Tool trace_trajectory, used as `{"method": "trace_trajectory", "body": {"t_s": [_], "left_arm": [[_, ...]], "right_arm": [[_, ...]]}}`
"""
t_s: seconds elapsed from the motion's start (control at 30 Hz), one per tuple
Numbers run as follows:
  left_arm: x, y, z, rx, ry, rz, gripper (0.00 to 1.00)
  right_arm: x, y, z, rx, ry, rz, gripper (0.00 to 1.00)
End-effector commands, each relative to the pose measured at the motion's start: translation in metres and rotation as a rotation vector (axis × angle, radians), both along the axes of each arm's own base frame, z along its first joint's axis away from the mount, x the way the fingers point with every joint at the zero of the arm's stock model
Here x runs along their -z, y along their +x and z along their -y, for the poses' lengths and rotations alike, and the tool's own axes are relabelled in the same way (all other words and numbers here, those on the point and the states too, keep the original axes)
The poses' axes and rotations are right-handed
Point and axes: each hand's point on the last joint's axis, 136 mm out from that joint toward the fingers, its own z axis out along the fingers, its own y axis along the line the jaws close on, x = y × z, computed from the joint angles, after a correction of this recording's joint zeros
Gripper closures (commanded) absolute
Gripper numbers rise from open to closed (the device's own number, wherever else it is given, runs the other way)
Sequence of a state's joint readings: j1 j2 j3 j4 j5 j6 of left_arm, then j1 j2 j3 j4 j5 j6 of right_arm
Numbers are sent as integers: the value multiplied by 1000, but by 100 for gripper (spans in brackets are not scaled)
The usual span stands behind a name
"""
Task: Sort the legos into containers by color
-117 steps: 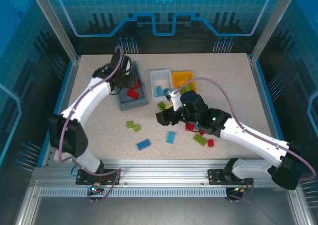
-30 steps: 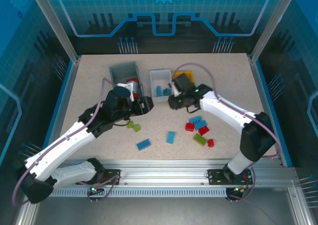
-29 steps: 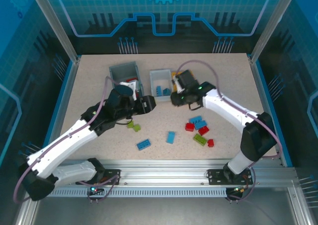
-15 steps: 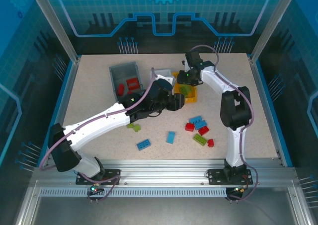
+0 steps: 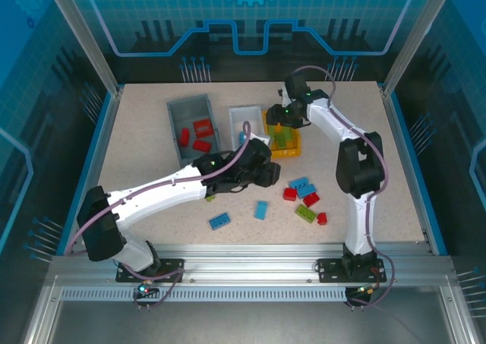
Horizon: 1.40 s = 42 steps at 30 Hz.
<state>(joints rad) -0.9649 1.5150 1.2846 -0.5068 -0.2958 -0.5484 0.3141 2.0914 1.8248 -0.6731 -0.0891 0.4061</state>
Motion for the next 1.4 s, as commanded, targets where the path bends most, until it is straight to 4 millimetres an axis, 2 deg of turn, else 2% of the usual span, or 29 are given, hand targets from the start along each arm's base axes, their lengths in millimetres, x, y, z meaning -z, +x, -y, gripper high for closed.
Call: {"method": "trace_trajectory", "body": {"t_s": [0.0,0.07,0.13,0.2,0.33,0.43,0.57,0.67,0.77,0.87,0.93,1.03,1.07,1.13,1.23,1.37], "left_arm": [[12,-19,-21,-16,51,-38,38],[26,-27,-23,-11,66,-71,36],[42,-34,-20,-8,72,-112,35],[57,-39,-14,1,85,-144,35],[90,-40,0,4,135,-208,33],[116,-40,0,-28,197,-269,29],[142,-42,-2,-54,257,-321,25],[155,-44,4,-40,254,-349,25],[169,-46,6,-37,265,-371,28],[178,-45,10,-30,263,-380,36],[180,-44,11,-28,268,-375,46],[175,-39,8,-43,272,-345,68],[170,-37,6,-55,275,-330,71],[154,-30,-1,-79,282,-293,72],[124,-11,-15,-129,223,-280,74],[79,36,-34,-181,118,-237,73]], "right_arm": [[-64,-15,-1,-18,16,127,43],[-84,-28,-1,-20,6,176,44],[-103,-51,-1,-27,-4,227,44],[-113,-78,0,-35,3,263,44],[-120,-147,13,-51,24,290,40],[-126,-198,26,-62,45,295,36],[-127,-246,37,-71,104,275,33],[-124,-270,44,-62,139,254,33],[-122,-282,49,-48,154,245,33],[-121,-287,52,-44,154,240,33],[-121,-286,52,-43,149,240,34],[-118,-286,50,-48,150,231,35],[-116,-286,49,-52,151,225,35],[-115,-287,46,-71,160,224,36],[-114,-287,32,-143,199,246,36],[-122,-280,-6,-286,312,323,36]]}}
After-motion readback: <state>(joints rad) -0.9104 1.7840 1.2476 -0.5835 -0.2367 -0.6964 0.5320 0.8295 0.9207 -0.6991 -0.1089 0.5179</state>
